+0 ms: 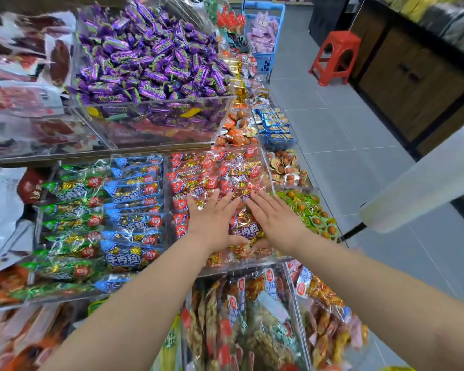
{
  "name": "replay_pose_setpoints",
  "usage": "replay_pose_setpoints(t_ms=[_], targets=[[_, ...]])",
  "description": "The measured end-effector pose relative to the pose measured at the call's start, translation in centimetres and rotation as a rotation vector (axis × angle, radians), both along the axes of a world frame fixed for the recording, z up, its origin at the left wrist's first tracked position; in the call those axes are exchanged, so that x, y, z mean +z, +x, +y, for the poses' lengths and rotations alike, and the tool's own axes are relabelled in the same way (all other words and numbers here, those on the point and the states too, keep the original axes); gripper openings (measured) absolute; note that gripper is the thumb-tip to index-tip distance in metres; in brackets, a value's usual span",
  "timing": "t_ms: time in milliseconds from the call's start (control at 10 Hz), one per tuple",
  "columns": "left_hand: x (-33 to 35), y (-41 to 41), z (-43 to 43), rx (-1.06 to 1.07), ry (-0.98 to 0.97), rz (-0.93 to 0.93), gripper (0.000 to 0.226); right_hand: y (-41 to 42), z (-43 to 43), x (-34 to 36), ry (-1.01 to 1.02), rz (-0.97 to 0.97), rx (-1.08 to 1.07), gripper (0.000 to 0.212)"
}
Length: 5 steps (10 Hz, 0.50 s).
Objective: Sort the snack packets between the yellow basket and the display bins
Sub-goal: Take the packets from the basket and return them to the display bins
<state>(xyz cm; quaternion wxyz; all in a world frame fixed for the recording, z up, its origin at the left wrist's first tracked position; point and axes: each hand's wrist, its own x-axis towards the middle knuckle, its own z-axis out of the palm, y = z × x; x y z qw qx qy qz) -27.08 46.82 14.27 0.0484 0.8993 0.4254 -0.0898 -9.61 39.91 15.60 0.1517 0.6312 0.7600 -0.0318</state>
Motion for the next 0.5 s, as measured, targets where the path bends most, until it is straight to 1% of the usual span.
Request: replay_pose_setpoints(t_ms=[100, 200, 300, 400, 500], targets=[[0.1, 0.3, 0.2, 0.022, -0.004, 0.010, 0.106, -0.6, 1.3, 0.1, -0.027, -0.030, -0.053, 0.117], [-0.1, 0.4, 0.1, 0.038, 0.023, -0.002, 0.107, -0.6, 1.2, 0.0, -0.045, 0.050, -0.096, 0.118], [0.3, 0.0, 0.0, 0.031, -0.039, -0.070, 0.103, -0.4, 0.6, 0.2, -0.041, 0.115, -0.119, 0.117], [2.0, -1.2, -1.0, 0.123, -0.194, -0.531, 0.082, -0.2, -1.5, 0.5, 0.126, 0.352, -0.190, 0.098], [3.8, -3.1, -3.5, 0.299, -0.260, -0.917, 0.040, 0.0, -4.8, 0.4, 0.317, 0.594, -0.272, 0.072]])
